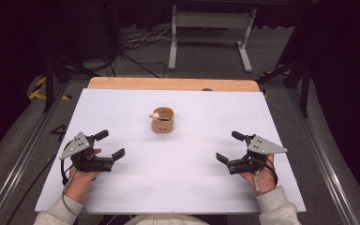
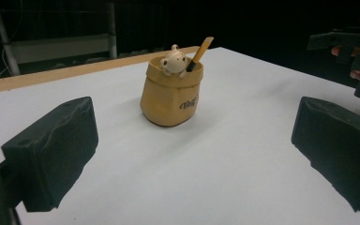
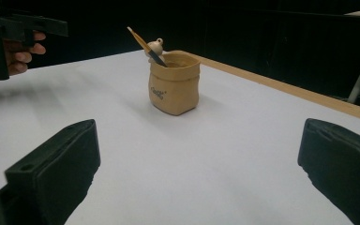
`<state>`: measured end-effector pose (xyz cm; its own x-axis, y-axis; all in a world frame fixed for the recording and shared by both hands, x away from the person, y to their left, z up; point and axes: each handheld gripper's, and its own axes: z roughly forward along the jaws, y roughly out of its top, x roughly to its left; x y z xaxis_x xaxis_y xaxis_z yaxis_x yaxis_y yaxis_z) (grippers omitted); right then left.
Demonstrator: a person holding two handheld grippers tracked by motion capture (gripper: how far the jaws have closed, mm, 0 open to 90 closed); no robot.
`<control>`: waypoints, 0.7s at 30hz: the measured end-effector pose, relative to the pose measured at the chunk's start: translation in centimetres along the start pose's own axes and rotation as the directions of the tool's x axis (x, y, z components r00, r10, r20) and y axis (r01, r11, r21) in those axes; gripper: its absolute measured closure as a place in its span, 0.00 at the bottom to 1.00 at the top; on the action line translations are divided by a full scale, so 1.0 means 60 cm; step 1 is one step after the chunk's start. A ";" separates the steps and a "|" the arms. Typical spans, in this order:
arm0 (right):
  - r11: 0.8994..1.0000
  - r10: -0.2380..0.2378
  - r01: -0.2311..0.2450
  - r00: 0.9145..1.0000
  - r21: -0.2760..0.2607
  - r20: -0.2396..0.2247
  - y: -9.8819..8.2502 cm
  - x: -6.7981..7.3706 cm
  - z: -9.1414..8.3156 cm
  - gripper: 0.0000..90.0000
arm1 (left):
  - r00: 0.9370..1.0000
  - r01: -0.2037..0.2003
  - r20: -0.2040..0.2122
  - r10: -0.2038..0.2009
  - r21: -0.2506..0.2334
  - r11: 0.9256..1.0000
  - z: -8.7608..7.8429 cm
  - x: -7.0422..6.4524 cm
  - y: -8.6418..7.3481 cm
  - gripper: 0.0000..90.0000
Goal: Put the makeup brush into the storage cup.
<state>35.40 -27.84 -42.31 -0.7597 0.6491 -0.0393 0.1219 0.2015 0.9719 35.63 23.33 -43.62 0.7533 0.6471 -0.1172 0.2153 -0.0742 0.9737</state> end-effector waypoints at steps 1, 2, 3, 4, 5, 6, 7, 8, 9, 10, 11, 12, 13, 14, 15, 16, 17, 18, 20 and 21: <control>1.000 -0.003 0.003 1.000 -0.004 0.001 -0.005 0.001 0.000 0.00 | 1.000 -0.006 0.004 0.006 0.004 1.000 0.000 0.000 -0.006 0.02; 1.000 -0.003 0.003 1.000 -0.004 0.001 -0.005 0.001 0.000 0.00 | 1.000 -0.006 0.004 0.006 0.004 1.000 0.000 0.000 -0.006 0.02; 1.000 -0.003 0.003 1.000 -0.004 -0.001 -0.007 0.001 0.000 0.00 | 1.000 -0.005 0.006 0.005 0.006 1.000 0.000 -0.001 -0.009 0.02; 1.000 -0.006 0.006 1.000 -0.007 0.001 -0.009 0.002 0.001 0.00 | 1.000 -0.011 0.008 0.011 0.007 1.000 0.000 -0.001 -0.012 0.02; 1.000 -0.011 0.011 1.000 -0.010 -0.002 -0.013 0.002 0.001 0.00 | 1.000 -0.013 0.008 0.013 0.008 1.000 0.001 -0.001 -0.014 0.02; 1.000 -0.011 0.011 1.000 -0.010 -0.002 -0.013 0.002 0.001 0.00 | 1.000 -0.011 0.012 0.011 0.014 1.000 0.001 -0.001 -0.016 0.02; 1.000 -0.016 0.015 1.000 -0.008 -0.004 -0.017 0.003 0.003 0.00 | 1.000 -0.008 0.012 0.008 0.014 1.000 0.003 -0.002 -0.021 0.02; 1.000 -0.016 0.015 1.000 -0.008 -0.004 -0.017 0.003 0.003 0.00 | 1.000 -0.008 0.012 0.008 0.014 1.000 0.003 -0.002 -0.021 0.02; 1.000 -0.016 0.016 1.000 -0.006 -0.005 -0.020 0.003 0.004 0.00 | 1.000 -0.008 0.013 0.008 0.015 1.000 0.004 -0.002 -0.023 0.02; 1.000 -0.014 0.013 1.000 -0.003 -0.008 -0.023 0.002 0.006 0.00 | 1.000 -0.003 0.013 0.003 0.015 1.000 0.005 -0.002 -0.027 0.02; 1.000 -0.007 0.007 1.000 -0.001 -0.009 -0.026 0.002 0.008 0.00 | 1.000 -0.002 0.011 0.001 0.017 1.000 0.006 -0.002 -0.029 0.02; 1.000 -0.008 0.008 1.000 0.003 -0.008 -0.028 0.000 0.008 0.00 | 1.000 0.001 0.012 -0.001 0.028 1.000 0.007 -0.002 -0.031 0.02; 1.000 0.001 -0.001 1.000 0.005 -0.008 -0.030 0.000 0.009 0.00 | 1.000 -0.003 0.016 0.002 0.034 0.999 0.007 -0.002 -0.031 0.01; 1.000 0.007 -0.007 1.000 0.003 -0.009 -0.031 -0.002 0.009 0.00 | 1.000 -0.006 0.014 0.006 0.032 0.999 0.007 -0.002 -0.031 0.01; 1.000 0.009 -0.009 1.000 0.002 -0.005 -0.031 -0.002 0.009 0.00 | 1.000 -0.008 0.011 0.008 0.028 1.000 0.006 -0.002 -0.031 0.01; 1.000 0.011 -0.011 1.000 0.000 -0.003 -0.031 -0.002 0.008 0.00 | 1.000 -0.011 0.008 0.011 0.025 1.000 0.006 -0.002 -0.031 0.01; 1.000 0.010 -0.010 1.000 -0.002 -0.002 -0.031 -0.002 0.008 0.00 | 1.000 -0.001 0.008 0.001 0.021 1.000 0.005 -0.001 -0.031 0.01; 1.000 0.012 -0.012 1.000 -0.010 -0.004 -0.030 -0.002 0.008 0.00 | 1.000 0.003 0.010 -0.003 0.018 1.000 0.005 0.000 -0.031 0.01; 1.000 0.013 -0.013 1.000 -0.011 -0.003 -0.030 -0.002 0.008 0.00 | 1.000 0.008 0.007 -0.009 0.019 1.000 0.004 0.001 -0.032 0.01; 1.000 0.014 -0.014 1.000 -0.008 -0.002 -0.031 -0.002 0.008 0.00 | 1.000 0.010 0.004 -0.010 0.018 1.000 0.004 0.001 -0.032 0.01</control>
<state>35.56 -27.92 -44.20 -0.7592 0.6504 -0.0256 0.1269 0.1865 0.9742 35.44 23.32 -45.53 0.7539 0.6445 -0.1278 0.2340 -0.0817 0.9688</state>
